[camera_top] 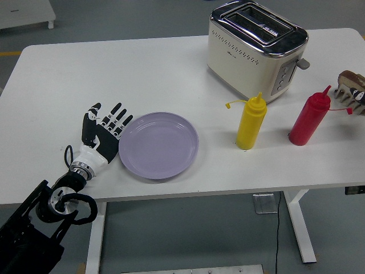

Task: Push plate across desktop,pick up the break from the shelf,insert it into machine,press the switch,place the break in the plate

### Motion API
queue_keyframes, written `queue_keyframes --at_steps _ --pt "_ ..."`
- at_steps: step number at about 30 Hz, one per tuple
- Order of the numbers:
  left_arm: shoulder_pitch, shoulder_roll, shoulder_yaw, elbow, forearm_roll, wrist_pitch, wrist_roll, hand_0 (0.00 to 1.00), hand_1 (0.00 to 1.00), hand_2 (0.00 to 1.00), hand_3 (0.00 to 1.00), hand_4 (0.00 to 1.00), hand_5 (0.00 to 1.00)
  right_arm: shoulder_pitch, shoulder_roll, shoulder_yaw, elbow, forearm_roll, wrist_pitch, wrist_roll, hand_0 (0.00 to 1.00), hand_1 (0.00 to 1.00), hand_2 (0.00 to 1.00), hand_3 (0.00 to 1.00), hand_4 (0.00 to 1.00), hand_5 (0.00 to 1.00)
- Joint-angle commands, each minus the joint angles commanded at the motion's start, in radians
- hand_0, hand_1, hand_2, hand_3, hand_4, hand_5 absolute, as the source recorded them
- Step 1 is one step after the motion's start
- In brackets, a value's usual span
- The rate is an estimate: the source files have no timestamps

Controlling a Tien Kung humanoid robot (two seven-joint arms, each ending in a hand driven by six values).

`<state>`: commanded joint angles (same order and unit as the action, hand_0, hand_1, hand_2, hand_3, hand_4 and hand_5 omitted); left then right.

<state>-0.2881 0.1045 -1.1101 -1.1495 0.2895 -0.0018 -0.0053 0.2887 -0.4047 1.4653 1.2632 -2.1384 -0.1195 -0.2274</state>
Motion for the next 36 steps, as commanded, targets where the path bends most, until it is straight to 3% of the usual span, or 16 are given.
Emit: queue_keyframes --at_steps 1,2,7,8,13,14,22,25,26,31,32,36 --pt "-0.002 -0.002 0.006 0.001 -0.002 0.0 0.0 0.908 0.952 0.998 0.892 0.621 0.998 0.008 -0.002 -0.008 -0.009 -0.003 -0.001 -0.003 0.848 0.814 0.844 0.852 0.787 0.28" --pt "-0.004 -0.004 0.011 0.002 -0.003 0.0 0.0 0.907 0.949 0.998 0.89 0.622 0.998 0.016 -0.004 -0.016 -0.018 -0.007 -0.003 -0.006 0.707 0.709 0.7 0.745 0.749 0.267" --pt "-0.013 -0.013 0.034 0.007 -0.009 0.0 -0.001 0.907 0.949 0.998 0.89 0.622 0.998 0.054 -0.013 -0.053 -0.067 -0.022 -0.016 -0.021 0.707 0.709 0.7 0.745 0.749 0.267" --pt "-0.015 -0.014 0.038 0.008 -0.009 0.0 -0.001 0.905 0.949 0.998 0.89 0.622 0.998 0.06 -0.014 -0.058 -0.077 -0.023 -0.021 -0.022 0.652 0.666 0.65 0.703 0.704 0.237" --pt "-0.022 -0.019 0.051 0.013 -0.013 0.0 -0.001 0.905 0.949 0.998 0.89 0.622 0.998 0.083 -0.015 -0.073 -0.114 -0.025 -0.033 -0.024 0.652 0.666 0.65 0.703 0.704 0.237" --pt "-0.024 -0.02 0.055 0.013 -0.013 -0.001 -0.001 0.904 0.949 0.998 0.89 0.622 0.998 0.086 -0.015 -0.076 -0.121 -0.024 -0.033 -0.024 0.576 0.61 0.589 0.665 0.666 0.208" --pt "-0.042 -0.031 0.071 0.021 -0.02 -0.004 -0.002 0.901 0.946 0.998 0.889 0.622 0.998 0.107 -0.017 -0.097 -0.159 -0.015 -0.035 -0.016 0.533 0.578 0.562 0.639 0.666 0.215" --pt "-0.053 -0.037 0.077 0.025 -0.022 -0.007 -0.003 0.901 0.946 0.998 0.889 0.622 0.998 0.112 -0.018 -0.101 -0.166 -0.015 -0.041 -0.008 0.533 0.578 0.562 0.639 0.666 0.215" --pt "-0.056 -0.039 0.079 0.026 -0.023 -0.008 -0.002 0.895 0.945 0.998 0.888 0.622 0.998 0.113 -0.019 -0.102 -0.167 -0.015 -0.043 -0.006 0.461 0.525 0.519 0.582 0.632 0.187" --pt "-0.071 -0.045 0.092 0.032 -0.027 -0.012 -0.001 0.895 0.945 0.998 0.888 0.622 0.998 0.117 -0.021 -0.108 -0.169 -0.018 -0.058 0.008 0.461 0.525 0.519 0.582 0.632 0.187" --pt "-0.072 -0.045 0.093 0.03 -0.028 -0.011 0.0 0.89 0.94 0.998 0.886 0.62 0.998 0.117 -0.021 -0.109 -0.167 -0.018 -0.066 0.011 0.391 0.466 0.502 0.55 0.537 0.132" --pt "-0.066 -0.043 0.079 0.014 -0.021 -0.006 0.001 0.89 0.94 0.998 0.886 0.62 0.998 0.115 -0.023 -0.111 -0.152 -0.018 -0.095 0.023 0.391 0.466 0.502 0.55 0.537 0.132"
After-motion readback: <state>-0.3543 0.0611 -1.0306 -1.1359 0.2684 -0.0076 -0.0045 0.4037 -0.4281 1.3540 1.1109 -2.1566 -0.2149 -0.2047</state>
